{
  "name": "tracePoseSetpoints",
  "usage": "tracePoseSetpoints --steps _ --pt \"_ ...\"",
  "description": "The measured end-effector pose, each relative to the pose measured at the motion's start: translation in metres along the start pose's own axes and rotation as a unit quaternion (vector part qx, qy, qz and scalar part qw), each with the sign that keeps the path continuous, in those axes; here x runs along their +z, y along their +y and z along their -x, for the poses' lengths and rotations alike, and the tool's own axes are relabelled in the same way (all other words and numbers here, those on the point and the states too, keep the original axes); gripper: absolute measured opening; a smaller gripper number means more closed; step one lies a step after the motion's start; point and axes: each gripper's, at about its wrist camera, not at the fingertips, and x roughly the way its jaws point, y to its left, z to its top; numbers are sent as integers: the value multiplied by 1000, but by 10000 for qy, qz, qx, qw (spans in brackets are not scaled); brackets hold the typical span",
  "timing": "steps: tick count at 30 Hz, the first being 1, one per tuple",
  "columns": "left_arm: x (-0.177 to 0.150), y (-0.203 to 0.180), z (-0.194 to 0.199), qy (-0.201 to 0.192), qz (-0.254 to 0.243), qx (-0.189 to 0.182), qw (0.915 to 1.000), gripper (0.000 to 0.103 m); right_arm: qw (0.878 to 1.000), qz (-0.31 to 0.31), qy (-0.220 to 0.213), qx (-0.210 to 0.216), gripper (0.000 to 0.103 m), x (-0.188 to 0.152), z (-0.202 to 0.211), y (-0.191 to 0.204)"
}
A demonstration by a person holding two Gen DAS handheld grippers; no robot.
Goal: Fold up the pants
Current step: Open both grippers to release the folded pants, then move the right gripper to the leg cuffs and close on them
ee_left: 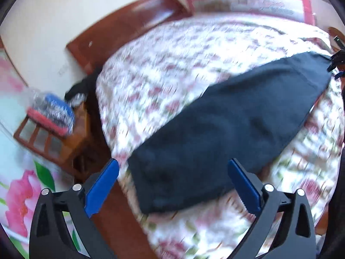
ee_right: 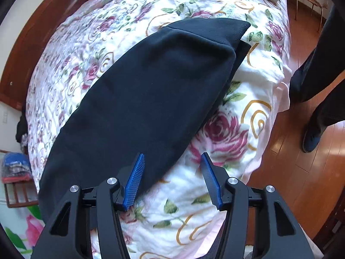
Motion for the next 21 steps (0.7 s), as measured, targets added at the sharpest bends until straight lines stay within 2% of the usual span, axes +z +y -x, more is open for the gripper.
tracePoseSetpoints --steps 6,10,15,21 --pt "38 -56 -21 -29 -97 223 9997 101 10000 -15 4 -28 54 -7 11 0" --pt "52 -74 -35 370 564 85 9977 101 10000 -34 10 -68 54 -9 13 6" --pt "48 -76 -53 974 1558 -14 9830 101 9995 -265 -177 -11 54 -7 16 8" --pt "32 -76 -58 1377 1964 -202 9706 101 9982 -513 -304 9 54 7 11 4"
